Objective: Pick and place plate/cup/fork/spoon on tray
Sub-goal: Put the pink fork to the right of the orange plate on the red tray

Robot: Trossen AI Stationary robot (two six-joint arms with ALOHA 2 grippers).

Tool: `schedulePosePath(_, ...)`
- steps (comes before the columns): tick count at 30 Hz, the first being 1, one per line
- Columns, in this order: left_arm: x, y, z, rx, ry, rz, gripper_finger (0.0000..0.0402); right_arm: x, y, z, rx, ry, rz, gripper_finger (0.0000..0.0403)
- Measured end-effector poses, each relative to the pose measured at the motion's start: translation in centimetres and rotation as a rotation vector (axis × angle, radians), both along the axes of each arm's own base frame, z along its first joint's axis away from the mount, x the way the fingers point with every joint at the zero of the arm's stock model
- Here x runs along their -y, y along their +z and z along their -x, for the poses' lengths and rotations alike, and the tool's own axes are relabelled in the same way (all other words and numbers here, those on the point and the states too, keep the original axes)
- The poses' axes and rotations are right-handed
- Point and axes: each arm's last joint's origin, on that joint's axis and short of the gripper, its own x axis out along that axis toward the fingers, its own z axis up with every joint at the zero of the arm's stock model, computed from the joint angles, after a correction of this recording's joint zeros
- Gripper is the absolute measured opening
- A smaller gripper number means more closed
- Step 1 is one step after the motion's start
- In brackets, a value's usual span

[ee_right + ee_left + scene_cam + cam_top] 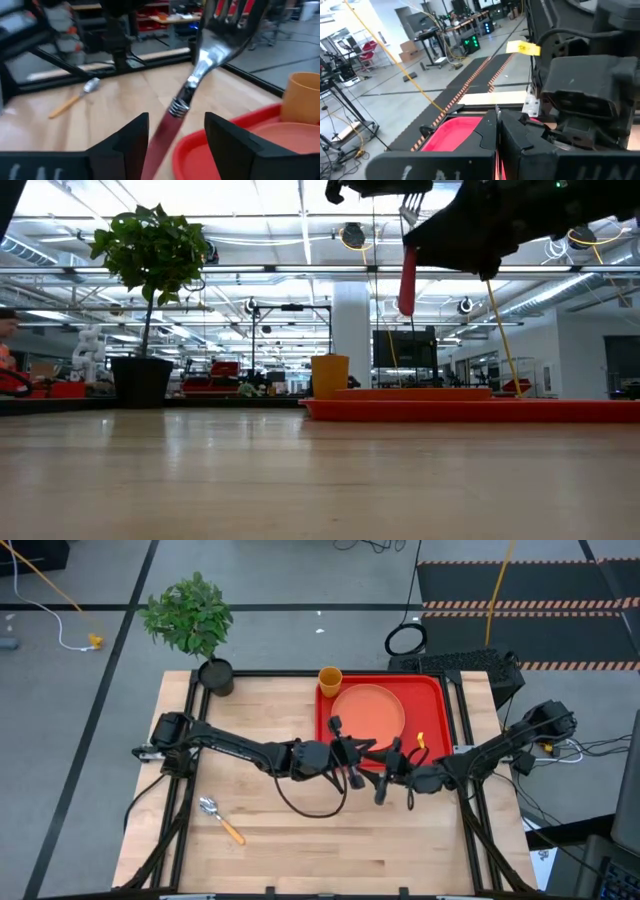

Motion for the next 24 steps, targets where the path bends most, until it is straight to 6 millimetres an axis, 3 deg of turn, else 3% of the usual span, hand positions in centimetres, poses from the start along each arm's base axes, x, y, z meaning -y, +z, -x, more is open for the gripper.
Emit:
schedulePosePath(8,0.8,0.1,0.1,0.007,-0.040,0.007,0.0003,0.1,0.2,-0.1,0.042,0.033,0.009,0.0137)
schedulePosePath(17,0.9,-0.1,0.1,-0.009,-0.050,-0.003,0.0007,0.2,0.5,-0.1,0.066,0.030,-0.004,0.0021)
schedulePosePath(24,1.6,0.4,0.7,-0.036,-0.072,0.013,0.0055,0.3,1.6,0.8,0.086,0.047,-0.002,0.0027)
